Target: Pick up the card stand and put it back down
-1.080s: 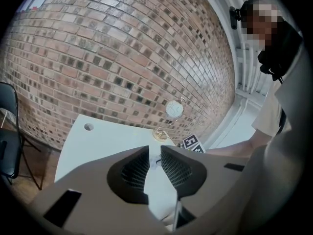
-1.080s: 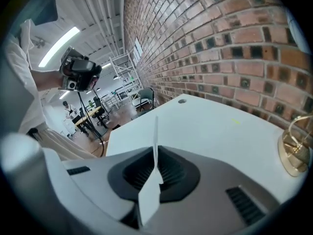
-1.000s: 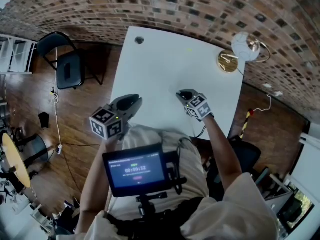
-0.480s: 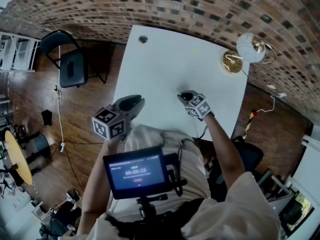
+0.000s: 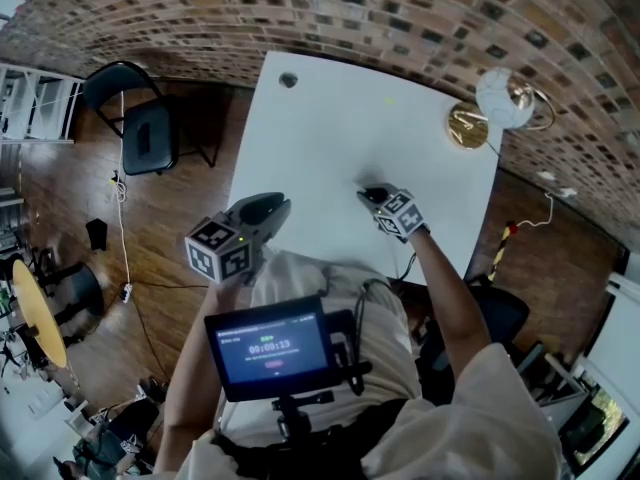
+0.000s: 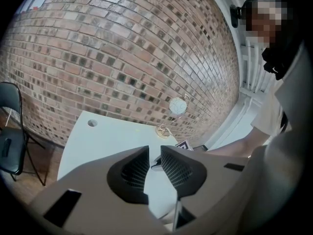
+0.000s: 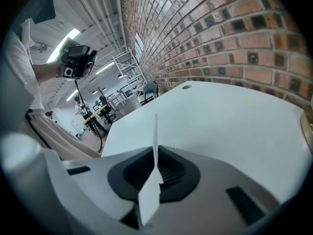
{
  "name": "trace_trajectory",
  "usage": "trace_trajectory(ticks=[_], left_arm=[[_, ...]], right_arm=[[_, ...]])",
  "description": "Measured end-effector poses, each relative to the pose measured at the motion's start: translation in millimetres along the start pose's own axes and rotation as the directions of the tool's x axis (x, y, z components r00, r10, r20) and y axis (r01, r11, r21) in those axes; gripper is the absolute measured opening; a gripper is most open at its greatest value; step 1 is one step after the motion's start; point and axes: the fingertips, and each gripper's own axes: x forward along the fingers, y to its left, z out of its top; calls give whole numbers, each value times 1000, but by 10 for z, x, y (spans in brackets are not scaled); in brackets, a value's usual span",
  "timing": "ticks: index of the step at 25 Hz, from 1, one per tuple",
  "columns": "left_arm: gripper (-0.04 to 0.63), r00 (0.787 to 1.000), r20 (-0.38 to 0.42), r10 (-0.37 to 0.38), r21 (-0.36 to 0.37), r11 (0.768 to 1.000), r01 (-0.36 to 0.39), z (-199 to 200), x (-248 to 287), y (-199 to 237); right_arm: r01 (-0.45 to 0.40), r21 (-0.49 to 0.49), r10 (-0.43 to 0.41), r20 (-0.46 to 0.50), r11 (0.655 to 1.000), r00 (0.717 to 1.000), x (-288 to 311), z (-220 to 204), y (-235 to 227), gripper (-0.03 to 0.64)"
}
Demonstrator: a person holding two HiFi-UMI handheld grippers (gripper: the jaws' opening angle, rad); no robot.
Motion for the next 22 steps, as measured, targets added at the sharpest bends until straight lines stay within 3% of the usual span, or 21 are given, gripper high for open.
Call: trace_trajectory(ticks=[6,10,14,22], left_arm=[[77,1000,2,1,-1,1000,-1,10,28,-25],[77,1000,4,-2,0,1000,2,18,24,-22],[77,1000,9,-30,-4,1000,30,14,40,-27],[76,995,-2,-101,42,994,101,172,134,-157]], right_arm=[[-24,-26,24,-7,999,1000,11,-68,-10,40],[38,-48,-40,-25,998,999,-14,-101,-99,125],[100,-24,-98,56,995,994,-159,33,-108,192],[175,-126,-150,188,976,971,-908,351,171,204]])
